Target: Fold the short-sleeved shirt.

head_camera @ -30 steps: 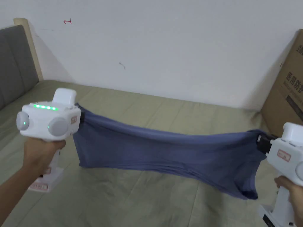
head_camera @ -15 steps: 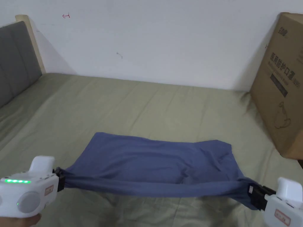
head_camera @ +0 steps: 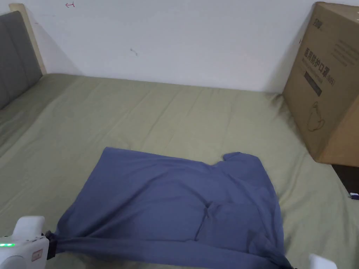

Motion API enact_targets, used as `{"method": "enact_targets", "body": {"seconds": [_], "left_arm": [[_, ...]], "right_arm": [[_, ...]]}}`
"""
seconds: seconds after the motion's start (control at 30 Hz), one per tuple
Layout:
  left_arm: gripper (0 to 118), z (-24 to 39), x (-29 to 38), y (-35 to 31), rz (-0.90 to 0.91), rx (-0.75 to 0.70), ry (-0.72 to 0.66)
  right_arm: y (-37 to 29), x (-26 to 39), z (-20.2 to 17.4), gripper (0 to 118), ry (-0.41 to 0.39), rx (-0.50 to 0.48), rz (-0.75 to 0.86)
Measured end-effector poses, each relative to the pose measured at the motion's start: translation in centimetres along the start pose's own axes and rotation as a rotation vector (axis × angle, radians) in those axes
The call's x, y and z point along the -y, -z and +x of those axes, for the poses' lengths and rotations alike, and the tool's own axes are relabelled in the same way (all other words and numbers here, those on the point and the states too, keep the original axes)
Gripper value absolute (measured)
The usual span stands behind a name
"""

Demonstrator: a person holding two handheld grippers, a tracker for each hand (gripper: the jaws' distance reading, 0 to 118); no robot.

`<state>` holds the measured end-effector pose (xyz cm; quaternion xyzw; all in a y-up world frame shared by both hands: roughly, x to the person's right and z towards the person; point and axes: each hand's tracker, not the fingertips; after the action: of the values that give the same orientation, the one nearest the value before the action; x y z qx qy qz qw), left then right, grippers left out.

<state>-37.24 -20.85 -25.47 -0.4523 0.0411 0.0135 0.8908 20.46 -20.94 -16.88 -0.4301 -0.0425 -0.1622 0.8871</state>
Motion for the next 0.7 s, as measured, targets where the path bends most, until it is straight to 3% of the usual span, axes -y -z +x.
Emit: {"method": "enact_targets", "body": {"seconds": [0.1,0.17,0.2,0.23,0.27,0.3,0.33,0.37,0.4,0.47,0.7], "left_arm": [[2,0.1,1.0,1.8,-0.093,-0.009,-0.013],[3,0.3,1.3,2.4,-0.104,-0.014,-0.013],[9,0.4,1.5,2.5,-0.109,-0.016,-0.018],[18,0.4,1.5,2.4,-0.107,-0.020,-0.023],[36,0.4,1.4,2.2,-0.102,-0.040,-0.035],[68,0.3,1.1,1.8,-0.102,-0.068,-0.054],[88,0.1,0.8,1.4,-0.108,-0.075,-0.083],[98,-0.2,0.3,0.6,-0.108,-0.050,-0.136],[99,-0.5,-0.3,-0.4,-0.071,0.013,-0.187],[99,-0.4,-1.8,-2.5,0.036,0.084,-0.247],[99,4.7,-8.3,-13.2,0.488,0.109,-0.096]], "right_arm": [[2.5,0.5,0.2,1,0.013,0.054,-0.081],[3.6,0.8,0.1,1,-0.028,0.092,-0.106],[3.8,0.9,-0.1,3,-0.029,0.084,-0.104],[4.0,0.9,-0.2,14,-0.034,0.088,-0.107],[3.3,0.9,-0.8,28,-0.041,0.099,-0.114],[2.7,0.6,-1.0,52,-0.049,0.114,-0.107],[2.2,0.3,-1.1,69,-0.056,0.111,-0.092],[1.3,-0.2,-1.3,84,-0.065,0.099,-0.060],[-0.2,-1.4,-1.9,91,-0.069,0.079,-0.009],[-2.7,-3.4,-3.1,92,-0.072,0.043,0.106],[-10.7,-10.5,-8.4,92,-0.168,-0.016,0.528]]}}
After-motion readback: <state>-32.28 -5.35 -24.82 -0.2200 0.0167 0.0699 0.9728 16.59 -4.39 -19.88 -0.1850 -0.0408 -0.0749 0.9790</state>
